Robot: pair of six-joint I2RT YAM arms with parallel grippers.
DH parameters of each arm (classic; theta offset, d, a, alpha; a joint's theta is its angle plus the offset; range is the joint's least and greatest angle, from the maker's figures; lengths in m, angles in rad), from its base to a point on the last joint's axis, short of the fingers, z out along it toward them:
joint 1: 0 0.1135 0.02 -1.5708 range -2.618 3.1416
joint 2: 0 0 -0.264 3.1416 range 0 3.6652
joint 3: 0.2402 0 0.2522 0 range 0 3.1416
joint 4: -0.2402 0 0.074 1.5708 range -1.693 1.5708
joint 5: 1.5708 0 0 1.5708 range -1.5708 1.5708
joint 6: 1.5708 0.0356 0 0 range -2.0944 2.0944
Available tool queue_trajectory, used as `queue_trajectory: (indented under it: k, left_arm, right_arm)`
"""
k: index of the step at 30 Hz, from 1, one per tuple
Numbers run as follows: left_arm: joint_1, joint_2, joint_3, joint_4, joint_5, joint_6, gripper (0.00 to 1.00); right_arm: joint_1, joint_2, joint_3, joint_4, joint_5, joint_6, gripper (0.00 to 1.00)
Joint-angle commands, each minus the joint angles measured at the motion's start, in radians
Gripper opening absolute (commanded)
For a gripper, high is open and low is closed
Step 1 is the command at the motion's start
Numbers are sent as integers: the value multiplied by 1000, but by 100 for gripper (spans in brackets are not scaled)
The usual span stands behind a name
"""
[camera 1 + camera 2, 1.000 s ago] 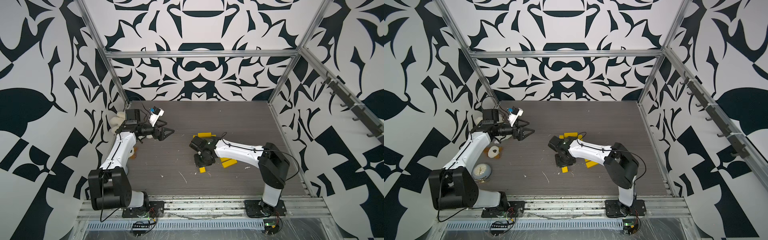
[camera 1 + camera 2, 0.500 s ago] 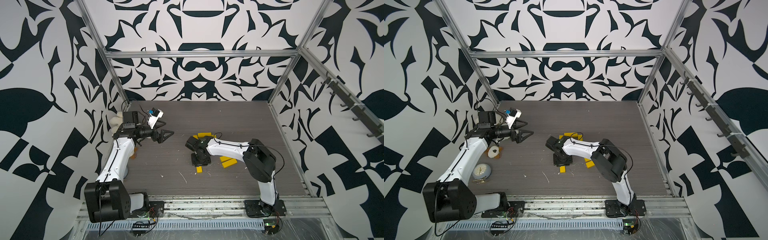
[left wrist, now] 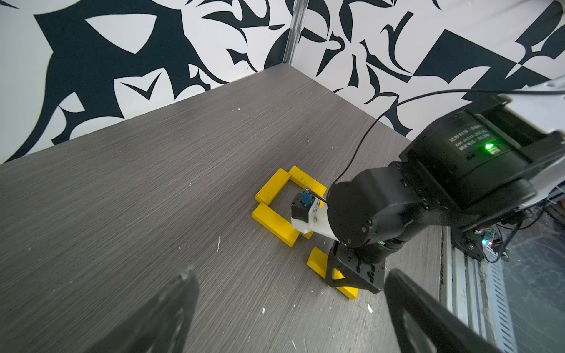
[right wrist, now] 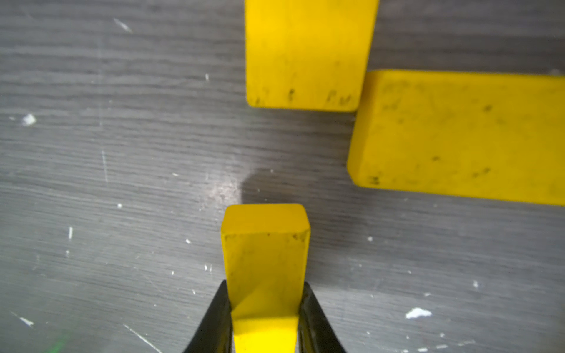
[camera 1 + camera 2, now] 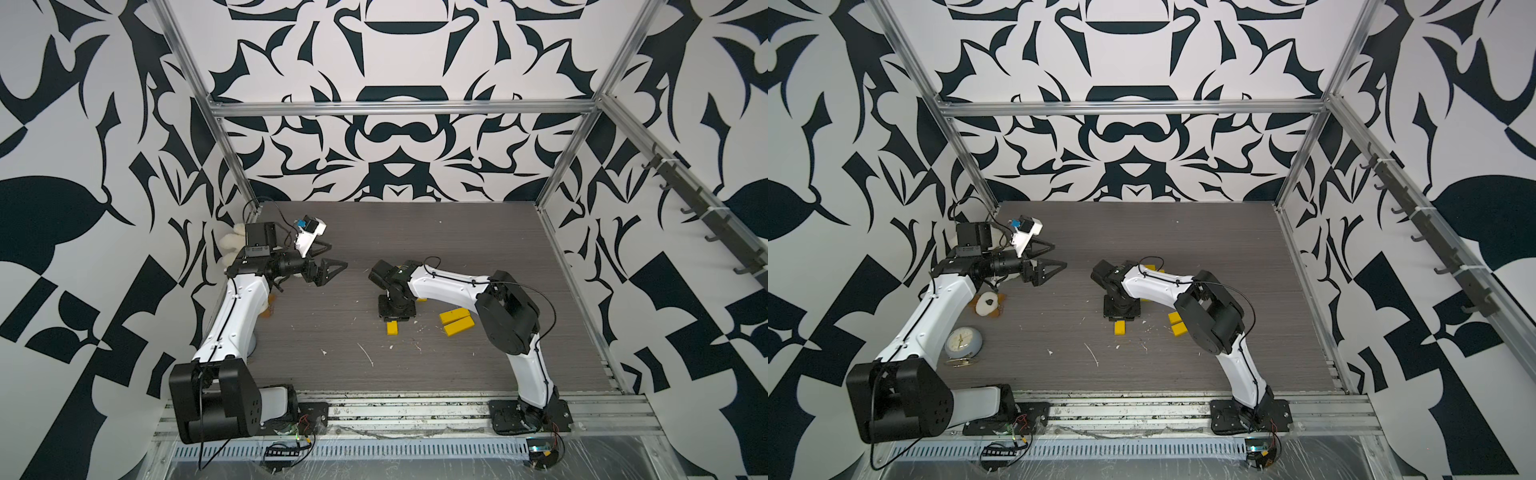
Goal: Assemble the number 8 with building blocks
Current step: Assemble the building block at the center of the board.
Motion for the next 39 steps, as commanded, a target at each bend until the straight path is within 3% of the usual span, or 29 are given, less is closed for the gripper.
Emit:
queue_trajectory:
  k: [1,39]
  left_arm:
    - [5,11,-4,-1,17,3,99]
    - [6,-4,-5,0,44,3,99]
  right_arm:
    - [-10,8,30,-29,-2,-25,0]
    - [-45,52,40,-16,2,-39,0]
